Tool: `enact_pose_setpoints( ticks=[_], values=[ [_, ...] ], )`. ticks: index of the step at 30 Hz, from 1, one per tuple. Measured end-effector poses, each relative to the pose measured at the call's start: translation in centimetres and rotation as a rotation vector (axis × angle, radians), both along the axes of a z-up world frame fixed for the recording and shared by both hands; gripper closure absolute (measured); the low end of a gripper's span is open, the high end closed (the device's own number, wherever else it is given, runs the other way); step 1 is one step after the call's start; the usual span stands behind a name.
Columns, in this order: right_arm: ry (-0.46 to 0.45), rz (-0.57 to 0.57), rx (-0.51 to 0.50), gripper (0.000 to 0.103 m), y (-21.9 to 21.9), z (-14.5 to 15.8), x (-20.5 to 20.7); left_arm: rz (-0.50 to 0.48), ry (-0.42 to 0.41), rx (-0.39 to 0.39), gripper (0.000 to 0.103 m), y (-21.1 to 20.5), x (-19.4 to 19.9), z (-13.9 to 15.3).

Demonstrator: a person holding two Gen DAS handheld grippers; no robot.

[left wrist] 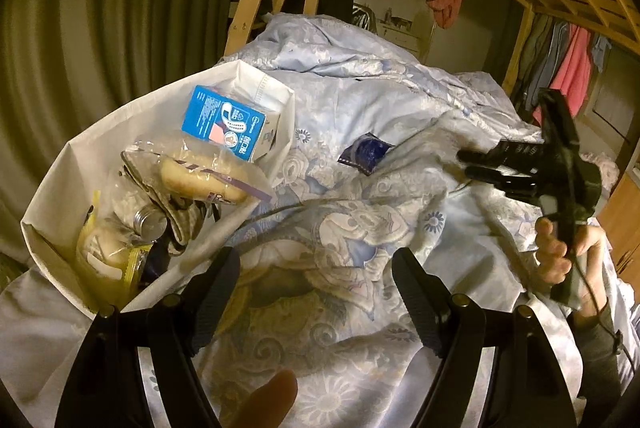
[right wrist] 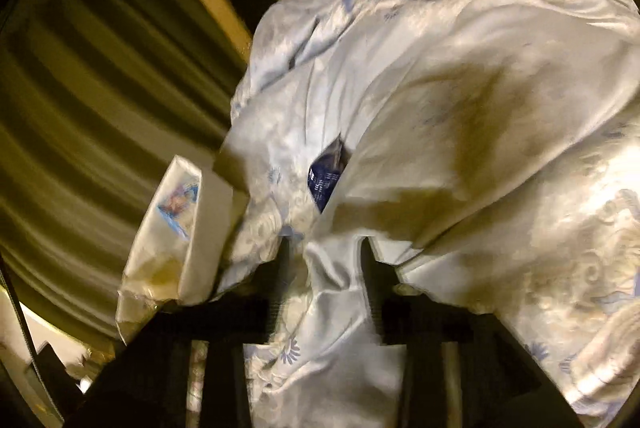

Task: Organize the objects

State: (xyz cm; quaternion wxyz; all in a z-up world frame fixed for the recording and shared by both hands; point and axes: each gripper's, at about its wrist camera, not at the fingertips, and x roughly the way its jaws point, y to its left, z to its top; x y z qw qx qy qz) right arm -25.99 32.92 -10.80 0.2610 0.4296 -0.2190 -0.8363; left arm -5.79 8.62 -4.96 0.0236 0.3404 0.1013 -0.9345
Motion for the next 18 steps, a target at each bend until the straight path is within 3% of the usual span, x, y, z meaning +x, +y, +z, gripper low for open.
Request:
enact_pose_setpoints(
  ticks=[5,10,12,14,18],
  values=[
    [0.0,-0.061,-0.042,0.05,0.7,1.3,-1.1,0.007,0.003,-0.019,0.026,0.1,0.1,0.1],
    [0.014,0.058,0.036,0.046,-5.0,4.0,-3.7,0.032,-0.027,-0.048,0.026,-0.3,-0.4,-0.3],
    [-0.01,0.038,0.082,0.046,-6.9,4.0,-5.7,0.044,-0.037,-0.054,0.026,-0.6,-0.6,-0.3],
    [-0.082,-0.019,0.106,0.046,-8.4,2.8,-8.6,0.058,-0.042,-0.055,0.026,-1.0,-0.8,-0.2],
    [-0.241,-0.021,0.091,0.046,-10.2,-1.8,-12.2,0.083,-0.053,-0.052,0.026,-1.8,-1.1,-0.2]
  ],
)
